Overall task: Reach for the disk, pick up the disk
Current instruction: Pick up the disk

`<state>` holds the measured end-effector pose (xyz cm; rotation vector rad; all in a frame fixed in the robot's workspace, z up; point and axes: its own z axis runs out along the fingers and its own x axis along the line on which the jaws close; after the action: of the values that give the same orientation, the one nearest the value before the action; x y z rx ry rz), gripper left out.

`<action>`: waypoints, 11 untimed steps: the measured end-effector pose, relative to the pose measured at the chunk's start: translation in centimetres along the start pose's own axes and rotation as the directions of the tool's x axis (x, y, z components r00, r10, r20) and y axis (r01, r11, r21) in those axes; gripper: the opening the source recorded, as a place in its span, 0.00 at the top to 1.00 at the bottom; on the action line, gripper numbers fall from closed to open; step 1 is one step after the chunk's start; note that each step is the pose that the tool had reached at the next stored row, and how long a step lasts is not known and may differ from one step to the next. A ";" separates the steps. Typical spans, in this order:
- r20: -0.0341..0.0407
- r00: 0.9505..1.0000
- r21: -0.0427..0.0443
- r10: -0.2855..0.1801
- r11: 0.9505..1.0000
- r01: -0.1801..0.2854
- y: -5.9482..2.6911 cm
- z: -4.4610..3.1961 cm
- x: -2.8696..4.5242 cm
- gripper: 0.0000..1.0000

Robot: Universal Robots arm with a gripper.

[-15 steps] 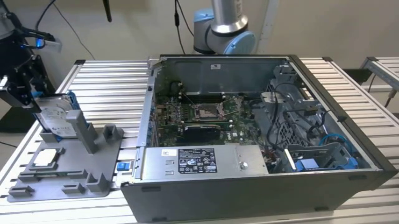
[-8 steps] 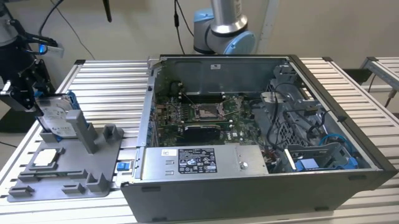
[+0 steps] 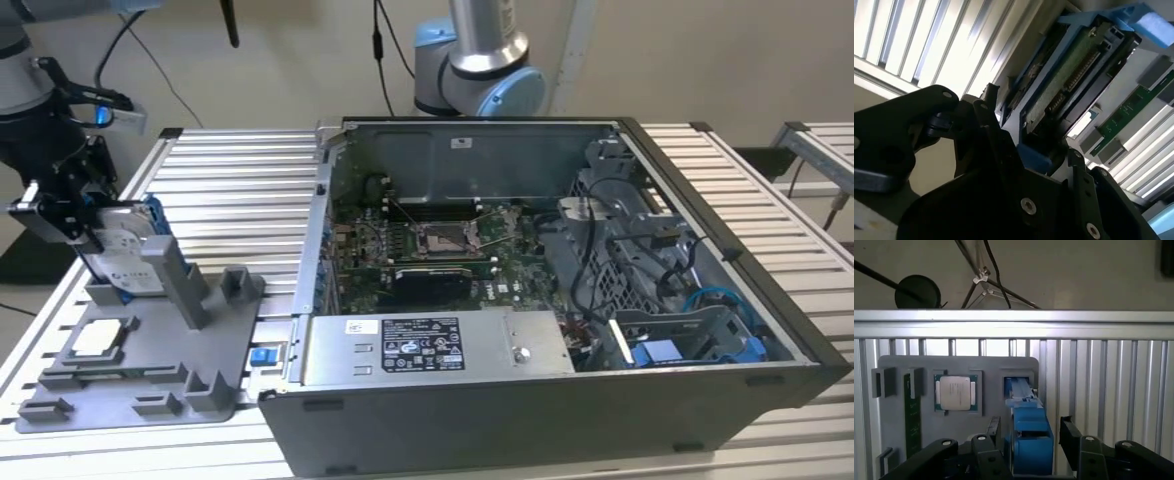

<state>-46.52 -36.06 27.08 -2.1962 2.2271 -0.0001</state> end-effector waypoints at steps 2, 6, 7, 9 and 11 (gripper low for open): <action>0.000 1.000 0.001 0.002 1.000 -0.002 0.00 0.29 -0.14 0.00; 0.000 1.000 0.001 0.004 1.000 -0.004 0.00 0.33 0.00 0.00; 0.000 1.000 0.001 0.004 1.000 -0.004 0.00 0.32 0.12 0.00; 0.000 1.000 0.001 0.004 1.000 -0.004 0.00 0.34 0.31 0.00; 0.000 1.000 0.001 0.004 1.000 -0.004 0.00 0.46 0.36 0.00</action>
<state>-46.51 -36.42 26.62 -2.1908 2.2313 -0.0013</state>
